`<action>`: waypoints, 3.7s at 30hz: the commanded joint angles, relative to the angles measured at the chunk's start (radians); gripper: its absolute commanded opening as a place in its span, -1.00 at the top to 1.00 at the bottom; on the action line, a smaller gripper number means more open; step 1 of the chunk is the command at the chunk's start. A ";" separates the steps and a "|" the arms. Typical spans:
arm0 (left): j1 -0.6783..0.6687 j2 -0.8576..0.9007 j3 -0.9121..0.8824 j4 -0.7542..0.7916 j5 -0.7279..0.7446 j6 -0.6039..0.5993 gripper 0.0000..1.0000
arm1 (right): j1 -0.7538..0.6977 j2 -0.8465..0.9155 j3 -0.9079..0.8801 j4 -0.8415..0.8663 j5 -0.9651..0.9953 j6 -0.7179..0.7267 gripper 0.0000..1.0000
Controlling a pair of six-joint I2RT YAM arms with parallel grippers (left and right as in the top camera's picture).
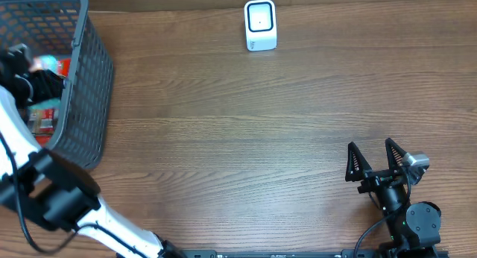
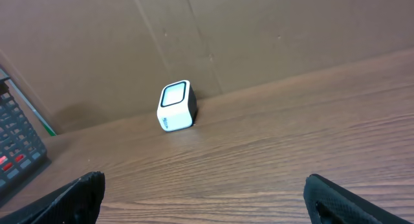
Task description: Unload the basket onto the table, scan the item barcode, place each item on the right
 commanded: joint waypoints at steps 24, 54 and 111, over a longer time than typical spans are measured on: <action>-0.553 -0.602 0.026 -0.241 -0.097 -0.282 0.09 | -0.003 -0.005 -0.010 0.007 0.002 -0.005 -1.00; -1.369 -0.376 -0.688 0.266 -0.314 -0.611 0.13 | -0.003 -0.005 -0.010 0.007 0.002 -0.005 -1.00; -1.452 -0.178 -0.696 0.476 -0.241 -0.629 -1.00 | -0.003 -0.005 -0.010 0.006 0.002 -0.005 -1.00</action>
